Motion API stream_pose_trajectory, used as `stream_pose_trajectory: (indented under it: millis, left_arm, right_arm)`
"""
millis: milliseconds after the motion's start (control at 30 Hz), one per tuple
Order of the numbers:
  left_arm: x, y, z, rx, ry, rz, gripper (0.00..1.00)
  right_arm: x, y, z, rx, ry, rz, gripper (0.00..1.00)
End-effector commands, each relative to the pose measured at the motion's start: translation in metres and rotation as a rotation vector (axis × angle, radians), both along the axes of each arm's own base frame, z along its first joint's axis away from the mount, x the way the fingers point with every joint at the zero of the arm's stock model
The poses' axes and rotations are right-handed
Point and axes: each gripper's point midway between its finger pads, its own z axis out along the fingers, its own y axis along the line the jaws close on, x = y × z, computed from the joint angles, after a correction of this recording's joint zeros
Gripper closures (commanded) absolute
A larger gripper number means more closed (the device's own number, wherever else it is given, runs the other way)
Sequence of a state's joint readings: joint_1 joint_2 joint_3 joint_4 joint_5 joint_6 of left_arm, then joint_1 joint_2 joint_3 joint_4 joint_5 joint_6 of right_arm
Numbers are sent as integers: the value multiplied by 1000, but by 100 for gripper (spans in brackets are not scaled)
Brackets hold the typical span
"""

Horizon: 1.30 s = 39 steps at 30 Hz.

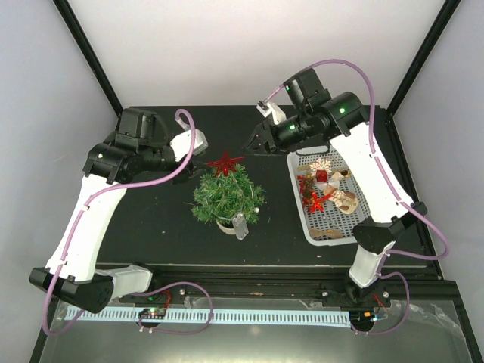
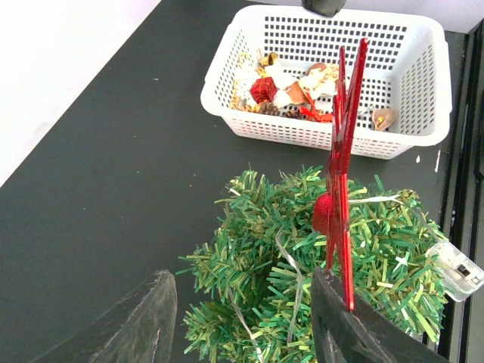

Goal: Decorate the small christmas tree

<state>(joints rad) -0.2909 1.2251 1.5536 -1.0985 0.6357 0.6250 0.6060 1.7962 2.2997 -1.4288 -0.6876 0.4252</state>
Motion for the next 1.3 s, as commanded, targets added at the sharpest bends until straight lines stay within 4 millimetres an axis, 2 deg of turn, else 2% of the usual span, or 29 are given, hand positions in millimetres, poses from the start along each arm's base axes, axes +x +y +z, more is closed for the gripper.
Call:
stream_pose_trajectory:
  millis: [0, 167, 333, 600, 733, 800, 933, 1033, 1133, 1267]
  left_arm:
    - [-4, 3, 12, -34, -29, -1, 50]
    - [-9, 8, 20, -71, -25, -11, 51]
    - [-13, 16, 18, -79, -10, -1, 52]
    - [0, 41, 24, -170, 38, 90, 53]
    - [8, 48, 25, -239, 86, 129, 50]
    - [16, 51, 22, -254, 103, 166, 50]
    - [46, 67, 10, -276, 146, 333, 47]
    - [53, 71, 4, -253, 170, 362, 46]
    - [65, 85, -8, -209, 191, 467, 45]
    - [61, 87, -33, -148, 288, 475, 40]
  right_arm:
    - [-1, -11, 19, 26, -62, -35, 56]
    - [-1, -14, 16, 14, -58, -39, 56]
    - [1, -23, 10, -23, -65, -70, 56]
    - [12, -49, -1, -97, -83, -177, 56]
    - [23, -72, -13, -195, -92, -286, 56]
    - [31, -91, -20, -239, -96, -375, 57]
    - [43, -140, -53, -267, -10, -559, 57]
    - [38, -172, -88, -283, 92, -660, 57]
    - [27, -187, -115, -312, 153, -700, 57]
    - [21, -197, -140, -367, 180, -723, 57]
